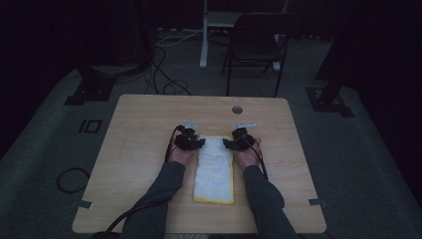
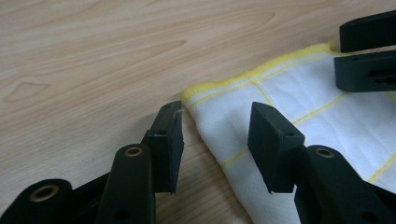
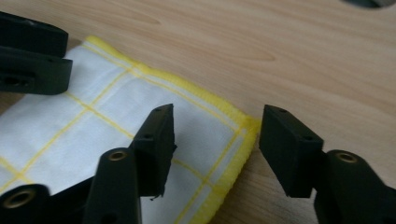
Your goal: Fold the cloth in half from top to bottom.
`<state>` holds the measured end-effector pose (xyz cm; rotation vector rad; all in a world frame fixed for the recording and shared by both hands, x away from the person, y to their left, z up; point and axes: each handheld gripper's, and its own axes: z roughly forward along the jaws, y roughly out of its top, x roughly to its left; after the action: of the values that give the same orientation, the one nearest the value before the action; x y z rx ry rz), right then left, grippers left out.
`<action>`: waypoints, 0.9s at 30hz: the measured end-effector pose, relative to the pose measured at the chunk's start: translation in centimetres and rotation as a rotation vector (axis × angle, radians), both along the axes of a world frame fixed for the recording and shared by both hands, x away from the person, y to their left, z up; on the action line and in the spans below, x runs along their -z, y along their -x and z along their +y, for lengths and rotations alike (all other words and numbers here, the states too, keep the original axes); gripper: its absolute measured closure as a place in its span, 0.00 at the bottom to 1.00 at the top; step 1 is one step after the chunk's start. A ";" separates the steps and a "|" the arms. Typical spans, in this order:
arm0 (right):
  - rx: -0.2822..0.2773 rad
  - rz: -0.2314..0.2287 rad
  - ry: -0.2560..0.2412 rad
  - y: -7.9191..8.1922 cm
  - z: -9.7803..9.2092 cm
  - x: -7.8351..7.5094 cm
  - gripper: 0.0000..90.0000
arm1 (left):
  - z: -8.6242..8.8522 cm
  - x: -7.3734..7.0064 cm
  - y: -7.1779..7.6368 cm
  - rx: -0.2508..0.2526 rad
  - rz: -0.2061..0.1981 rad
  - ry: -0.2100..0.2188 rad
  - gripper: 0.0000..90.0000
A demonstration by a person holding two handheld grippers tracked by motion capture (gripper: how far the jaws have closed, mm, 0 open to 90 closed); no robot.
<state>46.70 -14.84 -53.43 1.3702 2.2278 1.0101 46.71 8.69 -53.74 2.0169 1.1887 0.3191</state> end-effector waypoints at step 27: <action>-0.089 0.068 -0.005 -0.3 1.0 0.1 0.92 | -1.4 -0.1 -0.4 0.057 0.061 0.008 0.93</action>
<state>46.96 -13.83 -53.48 1.3368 2.3566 1.0127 47.08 7.33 -53.69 2.0629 1.1650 0.2262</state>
